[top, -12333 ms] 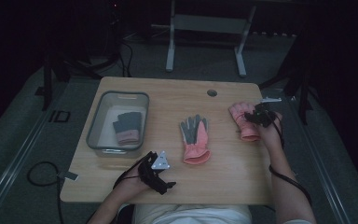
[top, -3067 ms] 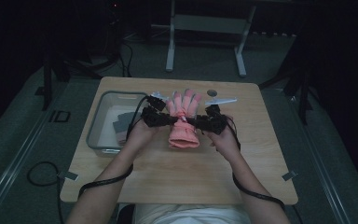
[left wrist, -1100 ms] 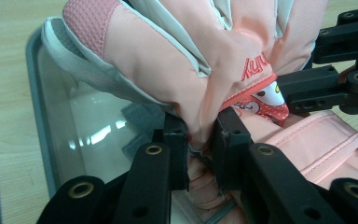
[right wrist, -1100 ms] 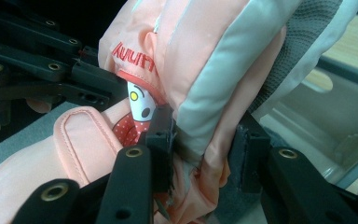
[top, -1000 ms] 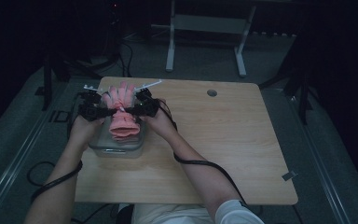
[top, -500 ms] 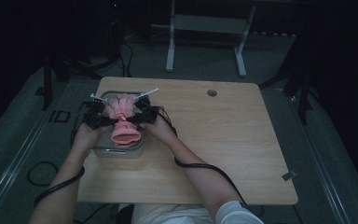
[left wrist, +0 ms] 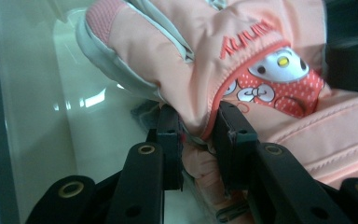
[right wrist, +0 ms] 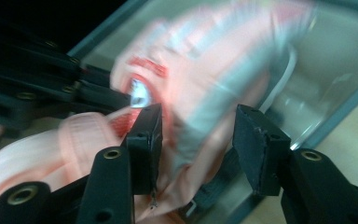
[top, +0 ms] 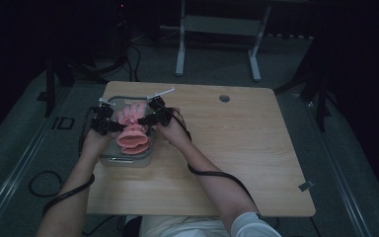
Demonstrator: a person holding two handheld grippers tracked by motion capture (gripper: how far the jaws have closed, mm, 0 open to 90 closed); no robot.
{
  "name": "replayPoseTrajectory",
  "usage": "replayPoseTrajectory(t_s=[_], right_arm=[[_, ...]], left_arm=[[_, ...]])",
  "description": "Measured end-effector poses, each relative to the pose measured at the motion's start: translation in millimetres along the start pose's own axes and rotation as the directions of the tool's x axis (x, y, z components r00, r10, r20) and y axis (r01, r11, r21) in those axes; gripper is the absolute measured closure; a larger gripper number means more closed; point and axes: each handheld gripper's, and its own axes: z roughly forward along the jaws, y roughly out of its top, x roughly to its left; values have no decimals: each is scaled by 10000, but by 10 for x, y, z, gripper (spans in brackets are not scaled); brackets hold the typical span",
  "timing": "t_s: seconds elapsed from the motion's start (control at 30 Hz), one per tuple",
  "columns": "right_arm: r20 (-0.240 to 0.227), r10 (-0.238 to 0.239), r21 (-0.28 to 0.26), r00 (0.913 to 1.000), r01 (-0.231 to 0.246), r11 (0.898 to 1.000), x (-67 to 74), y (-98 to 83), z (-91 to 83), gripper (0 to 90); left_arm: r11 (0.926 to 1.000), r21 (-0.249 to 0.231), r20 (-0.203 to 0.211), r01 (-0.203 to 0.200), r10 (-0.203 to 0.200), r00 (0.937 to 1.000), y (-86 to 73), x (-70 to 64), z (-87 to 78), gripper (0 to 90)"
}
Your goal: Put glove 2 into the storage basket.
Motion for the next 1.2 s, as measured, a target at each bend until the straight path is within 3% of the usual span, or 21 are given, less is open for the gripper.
replayPoseTrajectory(t_s=[0.1,0.23,0.3,0.37,0.43,0.53,0.77,0.9,1.03,1.2], right_arm=[[-207,-25,-526,9998,14,9986,-8,9,-122,452],[-479,-262,-958,9985,216,9952,-13,-7,-235,385],[-638,-345,-1013,9974,280,9945,-9,-22,-286,364],[-824,-421,-1029,9957,336,9941,-12,-40,-337,318],[-882,-661,-915,9939,580,9941,-19,-57,-378,243],[-845,-684,-973,9941,601,9934,-37,-78,-439,210],[-732,-763,-1384,9944,656,9882,-67,-92,-575,194],[-611,-761,-1418,9952,668,9876,-92,-122,-599,192],[-437,-914,-1253,9949,853,9884,-119,-166,-593,193],[-383,-995,-1222,9943,942,9880,-135,-199,-616,194]], left_arm=[[9997,-233,-55,44,-45,10000,-3,1,3,693],[9994,-348,-386,-68,54,9992,17,-6,-16,549],[9992,-409,-519,13,-34,9986,22,-3,-30,469],[9990,-453,-389,-20,2,9992,17,7,-42,418],[9983,-586,-422,-27,2,9991,7,13,-59,343],[9981,-614,-561,-8,-27,9984,-4,30,-79,280],[9949,-1008,-674,-93,25,9977,-23,84,-148,187],[9887,-1498,-309,-62,16,9995,-47,100,-207,137],[9798,-1995,-350,-102,33,9994,-46,103,-309,122],[9749,-2206,-151,-288,261,9995,-41,59,-391,93]])
